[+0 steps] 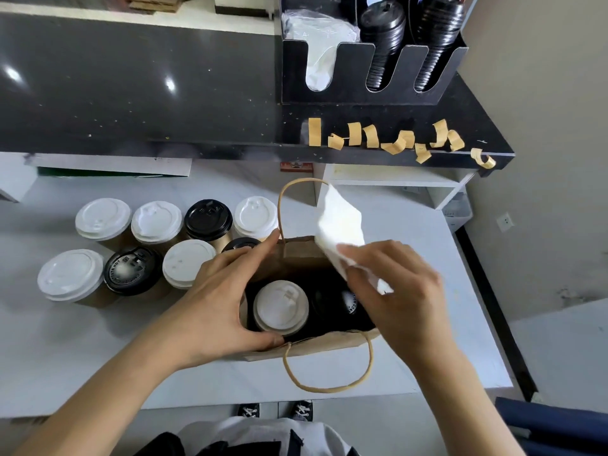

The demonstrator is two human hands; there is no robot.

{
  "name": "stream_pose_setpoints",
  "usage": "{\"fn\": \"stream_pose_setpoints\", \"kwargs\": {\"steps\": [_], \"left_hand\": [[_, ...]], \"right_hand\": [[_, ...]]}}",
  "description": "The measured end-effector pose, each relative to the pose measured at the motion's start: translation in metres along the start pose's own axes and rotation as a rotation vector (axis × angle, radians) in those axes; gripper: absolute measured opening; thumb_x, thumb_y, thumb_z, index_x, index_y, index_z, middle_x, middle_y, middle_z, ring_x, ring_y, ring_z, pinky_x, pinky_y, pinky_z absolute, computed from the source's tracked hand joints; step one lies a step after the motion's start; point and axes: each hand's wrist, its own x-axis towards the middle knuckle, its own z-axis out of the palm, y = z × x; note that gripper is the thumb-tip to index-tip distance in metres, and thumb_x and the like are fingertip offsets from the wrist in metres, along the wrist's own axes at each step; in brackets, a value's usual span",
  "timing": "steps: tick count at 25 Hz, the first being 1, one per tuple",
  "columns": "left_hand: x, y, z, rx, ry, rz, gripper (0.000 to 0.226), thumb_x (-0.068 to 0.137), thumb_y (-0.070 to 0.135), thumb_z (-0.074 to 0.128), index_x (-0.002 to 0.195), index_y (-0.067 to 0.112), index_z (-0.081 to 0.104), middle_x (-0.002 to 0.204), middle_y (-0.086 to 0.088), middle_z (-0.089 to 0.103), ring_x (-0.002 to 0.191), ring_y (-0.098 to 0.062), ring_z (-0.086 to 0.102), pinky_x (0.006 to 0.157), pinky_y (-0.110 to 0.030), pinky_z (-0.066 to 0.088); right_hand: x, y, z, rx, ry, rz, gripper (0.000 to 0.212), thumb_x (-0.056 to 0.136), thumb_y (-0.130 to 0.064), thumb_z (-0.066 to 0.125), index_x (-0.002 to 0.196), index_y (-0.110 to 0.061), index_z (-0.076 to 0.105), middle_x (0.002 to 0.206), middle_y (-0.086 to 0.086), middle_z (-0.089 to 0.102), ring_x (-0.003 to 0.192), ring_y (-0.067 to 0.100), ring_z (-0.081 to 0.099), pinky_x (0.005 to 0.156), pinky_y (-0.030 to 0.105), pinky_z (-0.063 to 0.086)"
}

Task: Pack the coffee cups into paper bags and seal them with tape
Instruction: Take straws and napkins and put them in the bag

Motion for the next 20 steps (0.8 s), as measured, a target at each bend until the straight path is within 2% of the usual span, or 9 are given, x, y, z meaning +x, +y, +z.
{"fn": "stream_pose_setpoints", "kwargs": {"steps": [1,3,7,10,15,17,20], "left_hand": [[0.0,0.001,0.0,-0.004,-0.007,-0.005,0.134,0.06,0.051,0.092,0.146,0.07,-0.008,0.13,0.06,0.009,0.141,0.008,0.009,0.111,-0.021,0.02],[0.0,0.001,0.0,-0.013,-0.007,-0.007,0.133,0.059,0.052,0.092,0.146,0.07,-0.008,0.136,0.05,0.017,0.143,0.006,0.009,0.111,-0.021,0.019],[0.001,0.001,0.0,0.002,0.002,0.026,0.134,0.061,0.055,0.09,0.15,0.064,-0.009,0.146,0.048,0.022,0.145,0.004,0.012,0.114,-0.023,0.018],[0.001,0.0,0.0,-0.008,0.007,0.03,0.133,0.061,0.055,0.089,0.152,0.062,-0.008,0.152,0.043,0.023,0.147,0.001,0.013,0.119,-0.028,0.019],[0.0,-0.002,0.0,-0.013,0.006,0.03,0.133,0.062,0.054,0.09,0.15,0.064,-0.009,0.154,0.043,0.02,0.148,-0.001,0.012,0.12,-0.031,0.021],[-0.001,-0.003,0.0,-0.021,0.004,0.029,0.132,0.062,0.055,0.09,0.15,0.064,-0.009,0.154,0.043,0.02,0.148,-0.001,0.011,0.121,-0.032,0.02],[-0.001,-0.004,0.001,-0.021,-0.001,0.038,0.132,0.062,0.057,0.089,0.15,0.064,-0.009,0.154,0.043,0.02,0.148,0.001,0.01,0.121,-0.032,0.019]], "right_hand": [[0.0,0.003,0.004,-0.042,-0.088,-0.069,0.016,0.091,-0.013,0.068,0.102,-0.015,0.08,0.087,-0.001,0.07,0.075,0.021,0.061,0.068,0.034,0.049],[0.0,0.009,0.011,-0.106,-0.257,-0.143,0.016,0.087,-0.014,0.07,0.1,-0.018,0.08,0.084,-0.002,0.069,0.072,0.024,0.061,0.064,0.036,0.048],[0.009,0.01,0.028,-0.218,-0.542,-0.156,0.016,0.082,-0.022,0.067,0.09,-0.024,0.081,0.078,-0.002,0.069,0.069,0.027,0.066,0.054,0.034,0.05],[0.015,0.007,0.042,-0.312,-0.794,-0.077,0.021,0.094,-0.027,0.058,0.103,-0.027,0.078,0.096,-0.002,0.073,0.089,0.026,0.067,0.071,0.038,0.054],[0.019,0.0,0.055,-0.288,-0.918,-0.02,0.018,0.096,-0.028,0.061,0.101,-0.025,0.077,0.097,-0.003,0.075,0.092,0.023,0.067,0.075,0.036,0.054],[0.018,-0.002,0.054,-0.212,-0.977,0.05,0.018,0.095,-0.034,0.066,0.108,-0.027,0.077,0.102,-0.006,0.076,0.093,0.017,0.067,0.079,0.034,0.056],[0.02,-0.005,0.047,-0.114,-1.042,0.137,0.03,0.092,-0.045,0.07,0.117,-0.03,0.074,0.099,-0.009,0.075,0.083,0.007,0.063,0.075,0.024,0.053]]}}
